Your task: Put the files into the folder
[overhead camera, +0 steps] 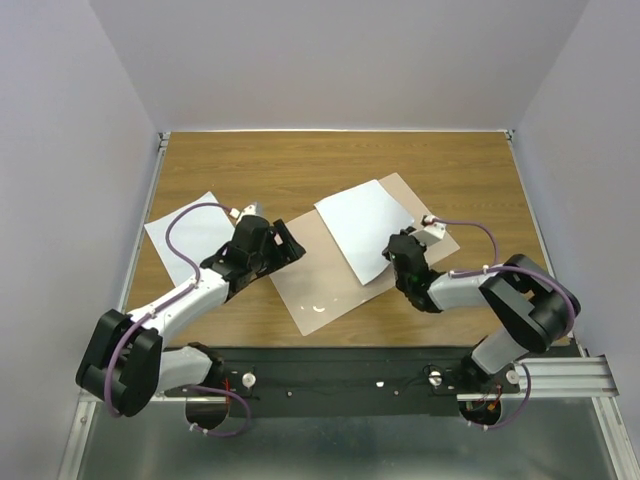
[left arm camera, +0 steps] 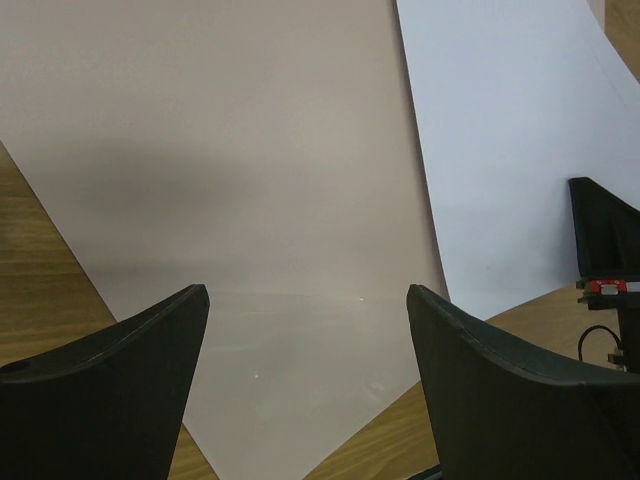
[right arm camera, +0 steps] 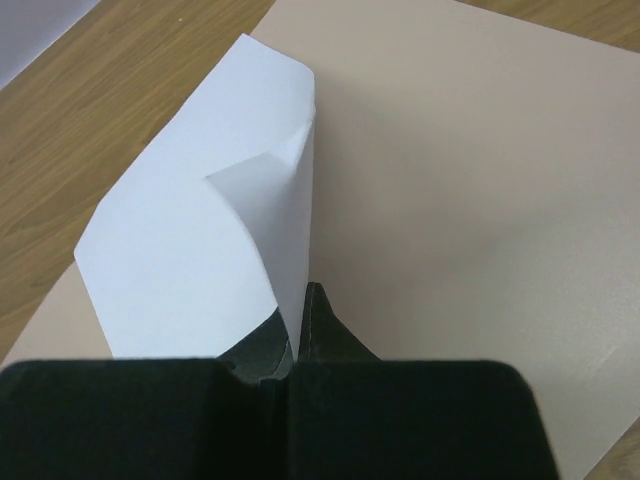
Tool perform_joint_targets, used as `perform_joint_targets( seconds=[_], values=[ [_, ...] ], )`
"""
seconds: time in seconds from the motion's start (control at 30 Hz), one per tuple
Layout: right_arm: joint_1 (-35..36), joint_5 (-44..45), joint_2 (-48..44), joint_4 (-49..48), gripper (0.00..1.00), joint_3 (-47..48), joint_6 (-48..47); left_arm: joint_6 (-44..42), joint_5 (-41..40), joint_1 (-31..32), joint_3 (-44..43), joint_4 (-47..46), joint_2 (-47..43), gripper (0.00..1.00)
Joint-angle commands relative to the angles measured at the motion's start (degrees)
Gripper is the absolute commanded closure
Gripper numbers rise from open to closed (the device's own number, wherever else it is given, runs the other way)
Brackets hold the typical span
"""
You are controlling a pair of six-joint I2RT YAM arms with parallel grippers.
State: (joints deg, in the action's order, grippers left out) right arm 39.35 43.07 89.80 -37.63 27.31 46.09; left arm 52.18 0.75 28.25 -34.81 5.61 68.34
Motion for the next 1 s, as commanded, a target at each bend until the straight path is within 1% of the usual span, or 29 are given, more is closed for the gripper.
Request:
perform_joint_targets(
  seconds=[0.0, 0.03, 0.17, 0.2, 0.23, 0.3, 0.33, 0.4, 0.43, 0.47, 0.5, 0.53, 0.57, 0.63, 0.73, 0.83, 0.97],
  values=[
    [-0.2, -5.4, 2.7, -15.8, 0.99, -4.2, -10.2, -1.5, 0.4, 0.2, -0.3, -0.9, 1.8, 0.10],
    [-0.2, -6.3, 3.3, -17.8, 0.99, -4.7, -12.1, -1.6, 0.4, 0.2, -0.4, -0.9, 2.3, 0.10],
    [-0.2, -8.5, 2.7, -19.7, 0.97, -6.3, -13.3, -1.4, 1.6, 0.2, -1.4, -2.3, 4.3, 0.10],
    [-0.2, -10.4, 2.1, -19.8, 0.97, -6.6, -13.0, -1.6, 2.2, 0.2, -1.8, -2.8, 4.7, 0.10],
    [-0.2, -11.2, 1.4, -19.8, 0.99, -7.4, -10.6, -1.6, 3.7, 0.2, -2.1, -3.5, 5.5, 0.10],
    [-0.2, -13.3, -1.0, -19.7, 0.99, -8.0, -7.3, -0.8, 5.0, 0.2, -2.2, -5.3, 5.9, 0.10],
    [-0.2, -13.9, -1.6, -17.6, 0.99, -8.1, -2.6, -0.1, 6.4, 0.2, -2.1, -6.8, 6.4, 0.10],
    [0.0, -13.5, -3.8, -12.8, 0.99, -6.7, 2.2, 1.2, 7.5, 0.2, -1.6, -9.6, 6.7, 0.10],
    [0.5, -12.7, -4.5, -9.0, 0.99, -5.6, 7.7, 2.6, 8.7, 0.2, -0.7, -10.7, 6.8, 0.10],
    [0.9, -11.4, -5.1, -1.4, 0.99, -3.0, 9.6, 3.3, 9.0, 0.2, -0.4, -11.9, 6.9, 0.10],
    [1.3, -8.2, -6.1, 2.4, 0.99, -1.7, 12.1, 3.9, 9.0, 0.2, 0.0, -12.2, 7.0, 0.10],
    [1.8, -7.3, -6.6, 6.4, 0.99, -0.3, 17.0, 4.6, 8.9, 0.2, 0.8, -12.6, 7.0, 0.10],
    [2.0, -6.6, -7.0, 11.7, 0.99, 1.3, 18.9, 5.5, 8.8, 0.2, 1.1, -13.5, 7.0, 0.10],
    [2.1, -6.5, -8.6, 14.8, 0.99, 1.7, 23.7, 6.2, 9.3, 0.3, 1.8, -14.2, 7.1, 0.10],
    [2.2, -9.4, -9.8, 16.4, 0.99, 2.0, 28.1, 7.3, 9.3, 0.9, 2.4, -15.4, 7.4, 0.10],
    [2.3, -10.4, -10.4, 20.0, 0.99, 3.3, 30.7, 8.2, 9.5, 1.4, 2.8, -16.2, 8.1, 0.10],
    [2.3, -12.0, -13.1, 20.2, 0.99, 2.6, 33.2, 10.4, 10.6, 2.2, 4.2, -19.0, 9.0, 0.10]
  ],
)
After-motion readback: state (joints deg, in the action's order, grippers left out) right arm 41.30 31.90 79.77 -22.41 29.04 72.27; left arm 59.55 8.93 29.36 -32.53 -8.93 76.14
